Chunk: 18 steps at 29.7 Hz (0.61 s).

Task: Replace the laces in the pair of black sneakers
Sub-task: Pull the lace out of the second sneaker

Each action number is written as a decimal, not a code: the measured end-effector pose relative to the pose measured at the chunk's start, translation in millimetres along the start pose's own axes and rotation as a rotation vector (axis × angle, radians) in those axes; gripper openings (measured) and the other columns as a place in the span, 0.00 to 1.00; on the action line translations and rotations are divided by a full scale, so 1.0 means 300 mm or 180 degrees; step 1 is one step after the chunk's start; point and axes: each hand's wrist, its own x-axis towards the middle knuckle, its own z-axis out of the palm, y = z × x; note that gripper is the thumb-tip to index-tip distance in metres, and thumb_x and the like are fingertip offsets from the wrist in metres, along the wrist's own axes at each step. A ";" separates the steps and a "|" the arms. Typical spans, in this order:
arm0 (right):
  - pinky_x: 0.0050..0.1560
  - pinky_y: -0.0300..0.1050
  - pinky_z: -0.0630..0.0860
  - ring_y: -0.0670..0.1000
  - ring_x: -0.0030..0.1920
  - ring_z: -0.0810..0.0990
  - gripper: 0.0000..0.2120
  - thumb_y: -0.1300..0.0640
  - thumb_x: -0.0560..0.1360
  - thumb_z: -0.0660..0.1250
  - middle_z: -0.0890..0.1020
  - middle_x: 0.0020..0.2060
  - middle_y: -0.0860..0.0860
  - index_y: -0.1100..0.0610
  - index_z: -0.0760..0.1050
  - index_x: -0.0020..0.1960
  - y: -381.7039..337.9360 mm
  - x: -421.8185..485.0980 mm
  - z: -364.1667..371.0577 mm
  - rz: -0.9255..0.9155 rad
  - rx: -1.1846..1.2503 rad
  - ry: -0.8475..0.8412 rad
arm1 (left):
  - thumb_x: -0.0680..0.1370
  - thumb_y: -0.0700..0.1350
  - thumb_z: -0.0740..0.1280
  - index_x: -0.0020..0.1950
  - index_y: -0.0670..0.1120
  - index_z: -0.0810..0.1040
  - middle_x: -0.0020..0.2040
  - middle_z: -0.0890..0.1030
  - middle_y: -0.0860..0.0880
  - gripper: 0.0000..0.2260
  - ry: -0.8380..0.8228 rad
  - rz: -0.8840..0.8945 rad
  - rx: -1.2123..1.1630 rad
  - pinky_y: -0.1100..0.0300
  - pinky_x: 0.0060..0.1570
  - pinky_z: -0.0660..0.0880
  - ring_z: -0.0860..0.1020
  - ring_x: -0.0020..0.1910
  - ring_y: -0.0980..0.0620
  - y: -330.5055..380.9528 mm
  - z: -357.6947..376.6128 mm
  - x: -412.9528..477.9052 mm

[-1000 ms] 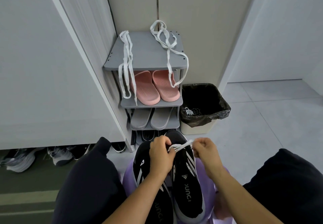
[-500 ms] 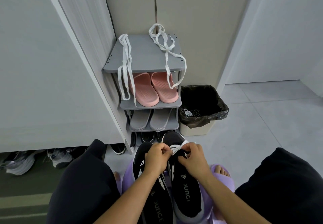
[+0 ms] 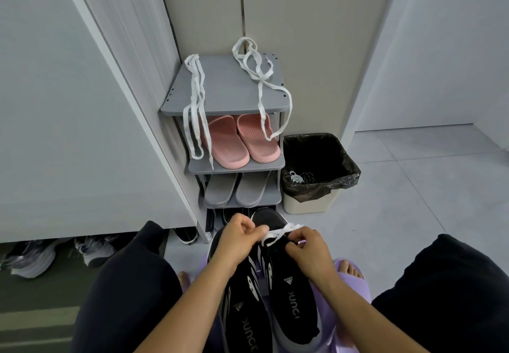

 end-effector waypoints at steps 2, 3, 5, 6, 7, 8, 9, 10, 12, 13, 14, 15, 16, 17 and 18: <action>0.36 0.26 0.65 0.43 0.37 0.74 0.06 0.62 0.70 0.67 0.76 0.47 0.51 0.52 0.73 0.43 -0.006 -0.005 -0.002 -0.0016 0.0006 -0.0030 | 0.73 0.51 0.70 0.41 0.49 0.67 0.36 0.71 0.53 0.12 -0.0238 0.0068 0.0830 0.58 0.43 0.69 0.71 0.36 0.53 -0.020 0.029 -0.018; 0.36 0.26 0.65 0.43 0.37 0.74 0.06 0.62 0.70 0.67 0.77 0.46 0.51 0.52 0.73 0.42 -0.010 -0.008 -0.003 -0.0022 0.0010 -0.0051 | 0.74 0.52 0.68 0.39 0.51 0.65 0.36 0.71 0.54 0.13 -0.0259 0.0148 0.1238 0.55 0.47 0.69 0.73 0.39 0.50 -0.029 0.043 -0.021; 0.35 0.26 0.66 0.42 0.36 0.74 0.06 0.62 0.70 0.67 0.79 0.42 0.51 0.52 0.73 0.41 -0.014 -0.014 -0.007 -0.0032 -0.0006 -0.0075 | 0.78 0.51 0.64 0.38 0.51 0.63 0.36 0.71 0.54 0.12 -0.0123 0.0416 0.1633 0.54 0.51 0.68 0.76 0.47 0.46 -0.032 0.059 -0.023; 0.34 0.26 0.66 0.42 0.36 0.74 0.06 0.62 0.70 0.67 0.79 0.41 0.50 0.52 0.74 0.40 -0.014 -0.016 -0.009 -0.0031 -0.0017 -0.0060 | 0.79 0.49 0.62 0.39 0.51 0.65 0.35 0.71 0.54 0.10 -0.0007 0.0567 0.1538 0.54 0.51 0.68 0.76 0.48 0.45 -0.025 0.058 -0.024; 0.34 0.26 0.66 0.42 0.36 0.74 0.06 0.62 0.70 0.67 0.79 0.40 0.50 0.52 0.74 0.40 -0.014 -0.019 -0.011 -0.0018 -0.0009 -0.0036 | 0.79 0.47 0.62 0.40 0.50 0.66 0.33 0.70 0.55 0.09 0.0144 0.0714 0.1359 0.54 0.51 0.68 0.77 0.48 0.44 -0.014 0.050 -0.023; 0.34 0.26 0.66 0.43 0.36 0.75 0.06 0.61 0.70 0.67 0.80 0.39 0.50 0.52 0.74 0.38 -0.013 -0.021 -0.013 -0.0003 0.0009 -0.0013 | 0.78 0.46 0.63 0.40 0.49 0.67 0.32 0.70 0.55 0.08 0.0352 0.0838 0.1191 0.54 0.51 0.68 0.77 0.46 0.44 -0.003 0.038 -0.021; 0.35 0.28 0.67 0.43 0.35 0.75 0.07 0.61 0.70 0.67 0.80 0.38 0.50 0.51 0.74 0.37 -0.012 -0.024 -0.015 0.0006 0.0027 0.0006 | 0.78 0.45 0.64 0.40 0.49 0.68 0.31 0.71 0.56 0.08 0.0554 0.0949 0.1097 0.54 0.52 0.68 0.78 0.45 0.45 0.006 0.024 -0.017; 0.35 0.30 0.68 0.43 0.35 0.75 0.08 0.61 0.70 0.67 0.80 0.36 0.49 0.51 0.74 0.35 -0.011 -0.025 -0.017 0.0018 0.0038 0.0015 | 0.77 0.45 0.65 0.41 0.48 0.69 0.31 0.71 0.57 0.08 0.0656 0.1015 0.1104 0.54 0.53 0.69 0.78 0.44 0.46 0.010 0.012 -0.014; 0.35 0.31 0.68 0.42 0.34 0.75 0.10 0.61 0.70 0.68 0.79 0.34 0.46 0.50 0.73 0.34 -0.011 -0.027 -0.017 0.0016 0.0033 0.0017 | 0.78 0.50 0.64 0.44 0.47 0.67 0.35 0.72 0.55 0.09 0.0526 0.0871 0.1382 0.52 0.55 0.69 0.77 0.45 0.46 0.007 0.005 -0.013; 0.35 0.31 0.68 0.42 0.34 0.75 0.10 0.60 0.71 0.68 0.78 0.33 0.45 0.49 0.73 0.34 -0.012 -0.027 -0.016 0.0005 0.0004 0.0013 | 0.78 0.53 0.62 0.45 0.47 0.67 0.39 0.74 0.54 0.10 0.0376 0.0697 0.1743 0.52 0.55 0.68 0.76 0.48 0.46 0.002 0.010 -0.018; 0.35 0.32 0.68 0.42 0.34 0.75 0.10 0.60 0.70 0.68 0.79 0.34 0.45 0.49 0.73 0.34 -0.013 -0.028 -0.015 -0.0002 -0.0035 0.0007 | 0.79 0.55 0.59 0.48 0.47 0.68 0.44 0.77 0.51 0.11 0.0233 0.0566 0.2181 0.51 0.55 0.66 0.76 0.51 0.46 -0.010 0.020 -0.023; 0.36 0.33 0.68 0.42 0.35 0.75 0.09 0.59 0.70 0.68 0.79 0.35 0.46 0.49 0.73 0.34 -0.013 -0.029 -0.012 -0.0006 -0.0077 0.0001 | 0.80 0.55 0.56 0.50 0.46 0.70 0.50 0.78 0.49 0.13 0.0133 0.0549 0.2573 0.52 0.55 0.65 0.75 0.55 0.45 -0.021 0.032 -0.028; 0.36 0.34 0.68 0.43 0.35 0.75 0.09 0.59 0.70 0.68 0.79 0.36 0.48 0.49 0.72 0.34 -0.012 -0.029 -0.007 -0.0011 -0.0110 -0.0001 | 0.81 0.53 0.54 0.51 0.45 0.71 0.53 0.78 0.48 0.13 0.0108 0.0610 0.2801 0.53 0.54 0.64 0.74 0.56 0.45 -0.023 0.038 -0.033; 0.37 0.36 0.69 0.44 0.36 0.75 0.09 0.58 0.70 0.68 0.80 0.38 0.49 0.49 0.72 0.34 -0.009 -0.028 -0.003 -0.0012 -0.0130 0.0003 | 0.82 0.50 0.53 0.50 0.45 0.71 0.53 0.78 0.48 0.11 0.0218 0.0748 0.2799 0.54 0.52 0.64 0.74 0.56 0.45 -0.015 0.035 -0.032; 0.38 0.38 0.70 0.45 0.36 0.75 0.09 0.58 0.70 0.68 0.80 0.39 0.50 0.49 0.72 0.34 -0.007 -0.028 0.000 -0.0007 -0.0146 0.0008 | 0.81 0.47 0.53 0.47 0.46 0.70 0.50 0.78 0.48 0.09 0.0445 0.0936 0.2650 0.55 0.50 0.63 0.75 0.53 0.46 0.000 0.023 -0.026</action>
